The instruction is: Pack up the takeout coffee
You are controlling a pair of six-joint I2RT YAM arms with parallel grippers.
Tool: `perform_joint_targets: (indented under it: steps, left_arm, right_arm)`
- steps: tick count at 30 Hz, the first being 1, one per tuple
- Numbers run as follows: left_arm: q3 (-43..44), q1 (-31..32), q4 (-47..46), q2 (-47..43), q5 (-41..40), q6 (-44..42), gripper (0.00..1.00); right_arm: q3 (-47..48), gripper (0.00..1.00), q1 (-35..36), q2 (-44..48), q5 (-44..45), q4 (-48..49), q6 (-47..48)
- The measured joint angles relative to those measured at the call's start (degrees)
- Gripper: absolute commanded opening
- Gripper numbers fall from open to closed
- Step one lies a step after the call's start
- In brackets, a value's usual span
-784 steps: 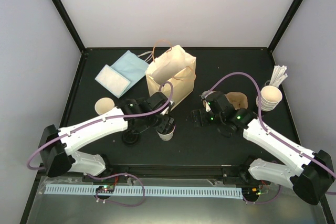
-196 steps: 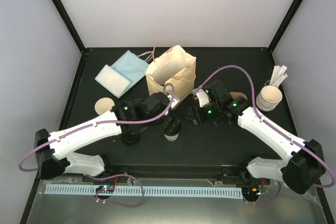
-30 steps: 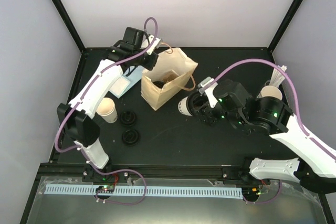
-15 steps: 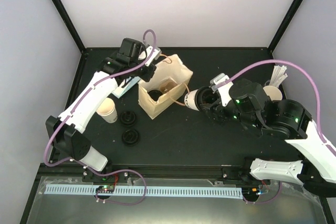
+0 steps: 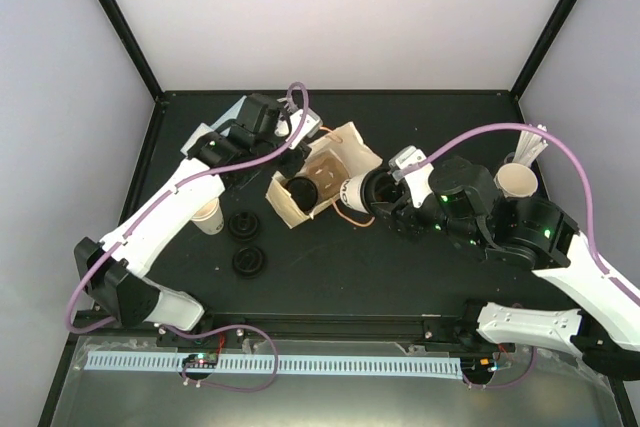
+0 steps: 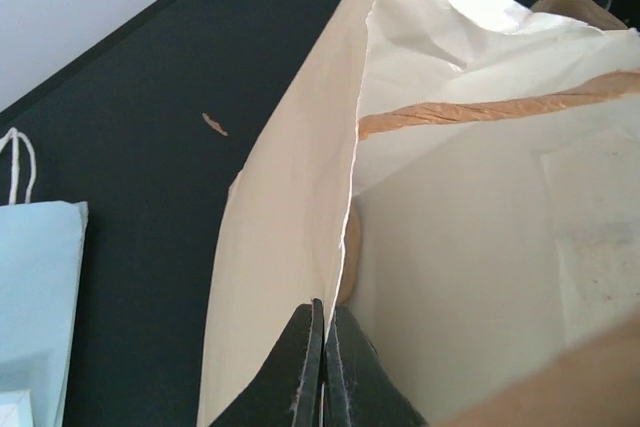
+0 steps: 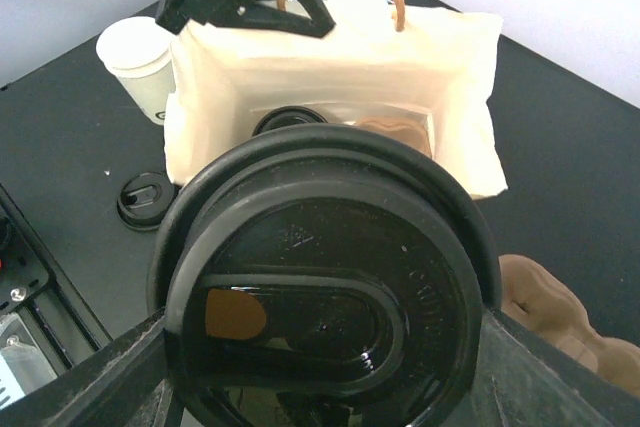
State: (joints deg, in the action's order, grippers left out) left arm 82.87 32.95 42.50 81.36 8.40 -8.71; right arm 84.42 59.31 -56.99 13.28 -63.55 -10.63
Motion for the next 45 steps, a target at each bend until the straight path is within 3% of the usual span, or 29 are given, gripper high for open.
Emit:
perform_joint_targets:
  steps: [16,24,35,40,45]
  left_arm:
    - [-2.8,7.3,0.3,-3.1,-3.0,0.8,0.02]
    - [-6.6,9.7,0.5,-6.9,-3.2,0.4,0.02]
    - [-11.5,13.4,0.2,-11.5,-3.5,-0.4,0.02]
    - [-12.7,14.9,0.0,-12.9,-3.8,-0.7,0.02]
    - [-14.9,17.6,0.2,-14.9,-3.9,-1.2,0.02]
  right_arm:
    - [-7.4,0.70,0.0,3.3,-1.9,9.9,3.2]
    - [-16.6,0.68,0.0,8.3,-6.7,14.4,7.5]
    - [-19.0,0.65,0.1,7.0,-7.3,14.6,14.3]
    - [-23.1,0.65,3.3,6.8,-7.0,14.3,17.7]
    - [-26.2,0.64,11.3,6.8,-3.7,14.7,21.0]
